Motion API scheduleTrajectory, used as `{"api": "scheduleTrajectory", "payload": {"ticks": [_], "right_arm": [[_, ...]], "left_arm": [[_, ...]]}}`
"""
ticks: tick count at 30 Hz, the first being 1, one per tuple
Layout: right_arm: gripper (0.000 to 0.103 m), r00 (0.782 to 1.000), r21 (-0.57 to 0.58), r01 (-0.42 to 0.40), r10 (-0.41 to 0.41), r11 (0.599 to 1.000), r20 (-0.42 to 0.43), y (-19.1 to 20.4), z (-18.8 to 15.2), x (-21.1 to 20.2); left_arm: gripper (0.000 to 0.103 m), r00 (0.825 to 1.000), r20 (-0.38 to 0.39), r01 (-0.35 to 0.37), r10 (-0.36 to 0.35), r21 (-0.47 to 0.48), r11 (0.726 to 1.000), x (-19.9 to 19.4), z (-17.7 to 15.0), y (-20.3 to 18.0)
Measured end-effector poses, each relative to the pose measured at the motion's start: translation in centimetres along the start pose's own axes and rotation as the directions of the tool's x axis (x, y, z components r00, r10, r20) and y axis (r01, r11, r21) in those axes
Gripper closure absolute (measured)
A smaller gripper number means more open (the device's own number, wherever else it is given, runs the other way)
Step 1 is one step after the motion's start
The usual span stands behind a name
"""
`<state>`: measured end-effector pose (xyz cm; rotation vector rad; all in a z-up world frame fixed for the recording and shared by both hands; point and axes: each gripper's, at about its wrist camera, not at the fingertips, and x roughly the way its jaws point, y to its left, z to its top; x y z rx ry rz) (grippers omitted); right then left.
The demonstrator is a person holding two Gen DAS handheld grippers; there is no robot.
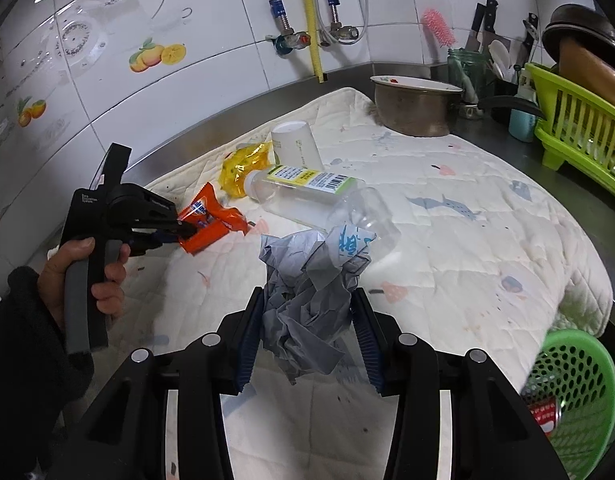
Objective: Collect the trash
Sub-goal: 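Grasp and lift the orange wafer packet with the left tool while the right tool holds the paper, then drop the grey paper into the green basket with the right tool while the left tool drops the packet in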
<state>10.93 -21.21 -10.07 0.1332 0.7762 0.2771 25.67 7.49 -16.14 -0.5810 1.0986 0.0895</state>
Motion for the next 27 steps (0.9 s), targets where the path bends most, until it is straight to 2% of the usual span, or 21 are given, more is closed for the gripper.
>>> {"api": "scheduleTrajectory", "payload": {"ticks": [8,14,18,21,27], "right_arm": [[0.060,0.998,0.042,0.051,-0.052,0.998,0.034,-2.2,-1.8,-4.0],[0.060,0.986,0.120,0.159,-0.163,0.980,0.027,-6.4,-4.4,-7.5],[0.060,0.964,0.190,0.261,-0.265,0.947,-0.005,-10.4,-7.1,-9.8],[0.060,0.937,0.221,0.348,-0.348,0.911,-0.039,-13.3,-9.2,-11.2],[0.055,0.896,0.281,0.444,-0.430,0.851,-0.113,-18.2,-12.4,-12.6]], "left_arm": [[0.095,0.997,0.047,0.057,-0.061,0.080,0.995,-4.6,-2.5,-1.1],[0.095,0.990,0.051,0.118,-0.129,0.177,0.977,-8.0,-5.5,-3.6],[0.095,0.982,0.026,0.173,-0.186,0.258,0.950,-9.9,-8.3,-6.3],[0.095,0.974,-0.009,0.219,-0.228,0.317,0.923,-10.5,-10.6,-8.9],[0.095,0.954,-0.119,0.300,-0.276,0.456,0.838,-10.2,-15.7,-15.1]]}}
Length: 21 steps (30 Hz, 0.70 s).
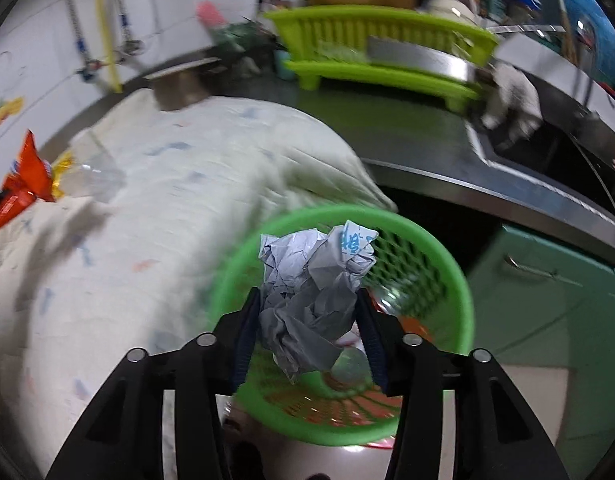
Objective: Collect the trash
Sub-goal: 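Drop the grey paper into the green basket with the right tool while the left tool drops the packet in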
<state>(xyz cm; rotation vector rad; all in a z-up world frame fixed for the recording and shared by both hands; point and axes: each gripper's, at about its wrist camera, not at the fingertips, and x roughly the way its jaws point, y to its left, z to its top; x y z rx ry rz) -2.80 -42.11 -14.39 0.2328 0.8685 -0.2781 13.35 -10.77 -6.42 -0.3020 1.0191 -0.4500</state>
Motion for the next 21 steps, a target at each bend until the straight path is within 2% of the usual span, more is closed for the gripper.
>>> {"api": "scheduleTrajectory", "payload": {"ticks": [3,6,11,21], "right_arm": [[0.052,1.000,0.034,0.023,-0.023,0.999,-0.002,-1.8,-0.6,0.0],[0.044,1.000,0.064,0.026,-0.027,0.998,0.010,-2.8,-0.9,-0.5],[0.039,0.999,0.089,0.036,-0.039,0.995,0.034,-3.8,-1.1,-1.7],[0.035,0.994,0.138,0.039,-0.053,0.990,0.094,-5.5,-1.7,-5.1]], "left_arm": [[0.095,0.998,-0.048,0.033,-0.029,0.074,0.997,1.6,-1.0,-3.6],[0.095,0.995,-0.091,0.059,-0.047,0.139,0.989,3.1,-2.0,-6.7],[0.095,0.987,-0.154,0.079,-0.045,0.220,0.972,6.2,-3.4,-11.2],[0.094,0.969,-0.246,0.091,-0.015,0.300,0.950,10.9,-5.7,-15.7]]}}
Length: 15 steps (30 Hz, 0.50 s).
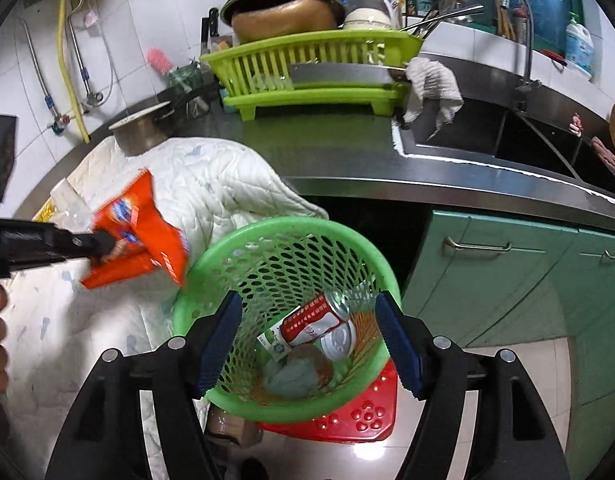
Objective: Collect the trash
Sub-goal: 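Drop the grey paper into the green basket with the right tool while the left tool drops the packet in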
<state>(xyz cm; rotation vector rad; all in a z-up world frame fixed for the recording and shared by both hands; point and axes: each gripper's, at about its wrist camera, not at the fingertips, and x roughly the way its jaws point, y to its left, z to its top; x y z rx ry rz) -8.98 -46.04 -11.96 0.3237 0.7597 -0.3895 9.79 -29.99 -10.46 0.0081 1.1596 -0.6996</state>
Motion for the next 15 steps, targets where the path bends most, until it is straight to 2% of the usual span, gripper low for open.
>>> {"api": "scheduleTrajectory", "payload": {"ticks": [6,9,10,15], "right_arm": [[0.034,1.000,0.024,0.007,-0.007,1.000,0.020,-0.8,-0.3,-1.1],[0.034,1.000,0.030,0.010,-0.011,1.000,0.026,-1.1,-0.3,-1.4],[0.034,1.000,0.035,0.010,-0.011,0.999,0.026,-1.2,-0.3,-1.5],[0.034,1.000,0.038,0.009,-0.010,0.999,0.029,-1.4,-0.4,-1.7]], "left_arm": [[0.089,0.999,-0.042,0.016,-0.016,0.012,1.000,2.2,-0.2,-1.1],[0.066,0.998,-0.054,0.015,-0.014,0.022,1.000,3.0,-0.5,-1.6],[0.064,0.998,-0.056,0.016,-0.015,0.026,1.000,3.1,-0.5,-1.7],[0.061,0.998,-0.065,0.024,-0.022,0.030,0.999,3.1,-0.9,-1.8]]}}
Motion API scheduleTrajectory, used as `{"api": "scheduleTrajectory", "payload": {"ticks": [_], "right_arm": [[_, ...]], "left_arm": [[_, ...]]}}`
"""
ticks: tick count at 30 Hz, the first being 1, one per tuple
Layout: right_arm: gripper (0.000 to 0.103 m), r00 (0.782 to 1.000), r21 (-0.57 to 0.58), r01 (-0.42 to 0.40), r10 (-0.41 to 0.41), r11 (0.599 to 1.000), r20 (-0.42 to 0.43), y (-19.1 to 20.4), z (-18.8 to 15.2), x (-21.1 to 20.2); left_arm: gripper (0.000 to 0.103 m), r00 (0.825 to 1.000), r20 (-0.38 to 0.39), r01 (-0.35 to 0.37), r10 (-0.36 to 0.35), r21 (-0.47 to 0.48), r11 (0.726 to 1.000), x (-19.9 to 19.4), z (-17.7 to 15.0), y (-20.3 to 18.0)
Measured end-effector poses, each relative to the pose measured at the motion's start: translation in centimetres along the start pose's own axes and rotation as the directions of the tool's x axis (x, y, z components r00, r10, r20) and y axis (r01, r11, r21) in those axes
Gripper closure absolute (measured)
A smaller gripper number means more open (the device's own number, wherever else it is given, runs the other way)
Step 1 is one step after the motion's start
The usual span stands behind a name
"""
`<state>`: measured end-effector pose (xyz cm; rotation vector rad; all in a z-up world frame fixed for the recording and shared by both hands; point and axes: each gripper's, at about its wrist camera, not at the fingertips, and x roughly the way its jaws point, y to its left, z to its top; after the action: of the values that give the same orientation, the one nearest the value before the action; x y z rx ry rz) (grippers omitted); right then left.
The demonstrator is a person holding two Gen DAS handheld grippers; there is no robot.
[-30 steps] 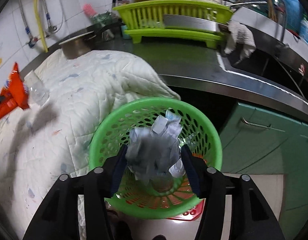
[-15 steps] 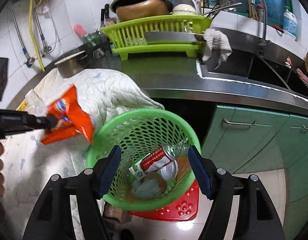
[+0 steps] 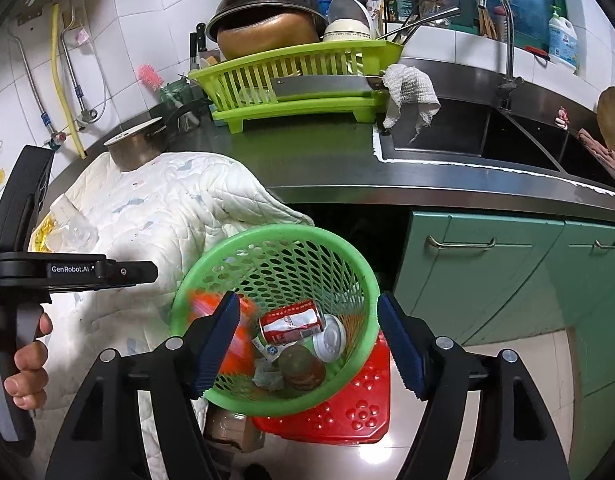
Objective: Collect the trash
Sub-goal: 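Drop the grey paper into the green basket with the right tool while the left tool drops the packet in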
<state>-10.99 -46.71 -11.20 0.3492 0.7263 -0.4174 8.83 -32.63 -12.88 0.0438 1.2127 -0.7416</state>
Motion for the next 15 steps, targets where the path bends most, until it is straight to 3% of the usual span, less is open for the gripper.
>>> {"api": "scheduleTrajectory", "payload": {"ticks": [8,15], "right_arm": [[0.034,1.000,-0.028,-0.024,0.025,0.999,0.013,1.2,0.7,-0.1],[0.034,0.996,-0.079,-0.084,0.084,0.993,-0.003,4.0,1.7,1.0]], "left_arm": [[0.058,0.998,0.061,-0.028,0.029,-0.019,0.999,-2.9,0.1,1.8],[0.056,0.987,0.120,-0.092,0.103,-0.096,0.991,-6.8,-0.3,6.2]]}}
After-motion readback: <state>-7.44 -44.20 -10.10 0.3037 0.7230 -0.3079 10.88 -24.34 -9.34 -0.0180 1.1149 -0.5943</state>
